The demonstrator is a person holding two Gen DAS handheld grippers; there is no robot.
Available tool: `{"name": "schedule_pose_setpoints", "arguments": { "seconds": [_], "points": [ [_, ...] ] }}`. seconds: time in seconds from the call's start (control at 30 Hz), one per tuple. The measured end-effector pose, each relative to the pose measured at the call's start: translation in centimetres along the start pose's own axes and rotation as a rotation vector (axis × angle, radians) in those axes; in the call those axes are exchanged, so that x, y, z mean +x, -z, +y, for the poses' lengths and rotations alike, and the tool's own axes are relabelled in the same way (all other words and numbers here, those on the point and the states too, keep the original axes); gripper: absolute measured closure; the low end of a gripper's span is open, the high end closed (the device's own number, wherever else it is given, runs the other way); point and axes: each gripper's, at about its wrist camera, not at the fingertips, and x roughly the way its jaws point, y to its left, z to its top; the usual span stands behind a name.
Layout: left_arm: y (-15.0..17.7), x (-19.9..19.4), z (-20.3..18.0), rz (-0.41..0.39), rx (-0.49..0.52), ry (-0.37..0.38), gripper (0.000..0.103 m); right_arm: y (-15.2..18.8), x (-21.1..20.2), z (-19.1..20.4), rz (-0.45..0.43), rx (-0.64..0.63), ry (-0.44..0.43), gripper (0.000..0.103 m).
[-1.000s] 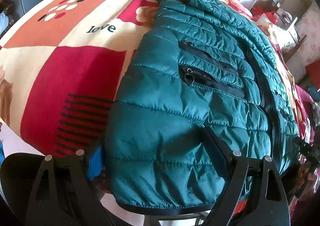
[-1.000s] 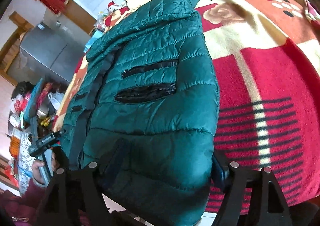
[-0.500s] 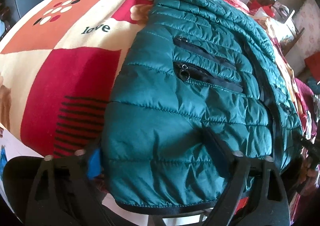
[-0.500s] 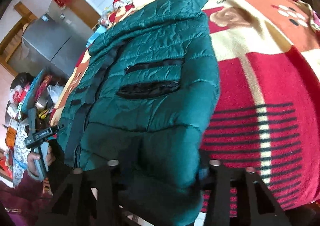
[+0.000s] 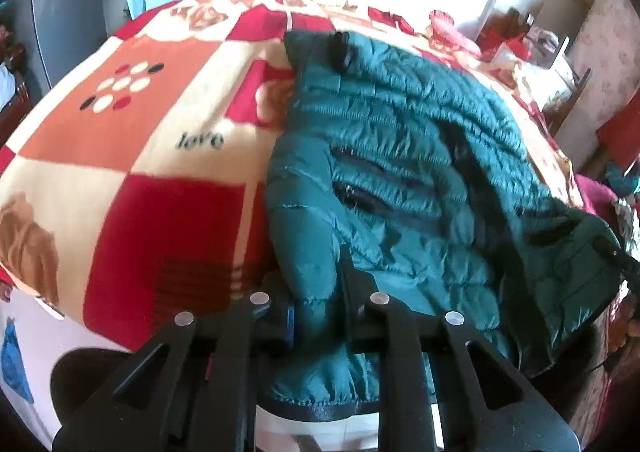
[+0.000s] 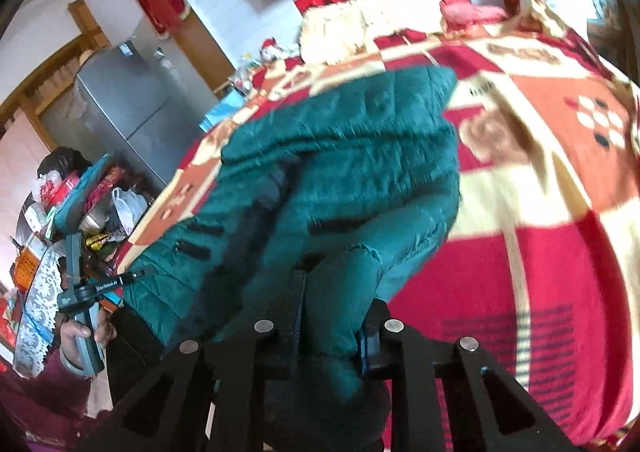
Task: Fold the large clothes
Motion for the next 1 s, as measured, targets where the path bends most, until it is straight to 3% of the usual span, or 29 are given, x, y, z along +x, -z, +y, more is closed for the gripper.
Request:
{"name": "schedule_pose_setpoints", "arguments": {
  "seconds": [0.43,0.77,1.0],
  "points": [
    [-8.6,-1.7,-1.1,-0.188,-0.003,-0.005,0.088,-8.1,-0.2,-0.1,-0.163,0.047,0.029,0.085],
    [-16.0,1.5,-2.0,-0.217,-0.027,-0.004,0.087,-14.3,2.9,-1.5,-0.194,0.065,0.125,0.085],
    [-21.9,7.0,-2.2,-0.198,-0.065,-0.068,0.087,-19.7,7.4,-3.6,-0.191,0.102,0.210,0.085]
  ]
}}
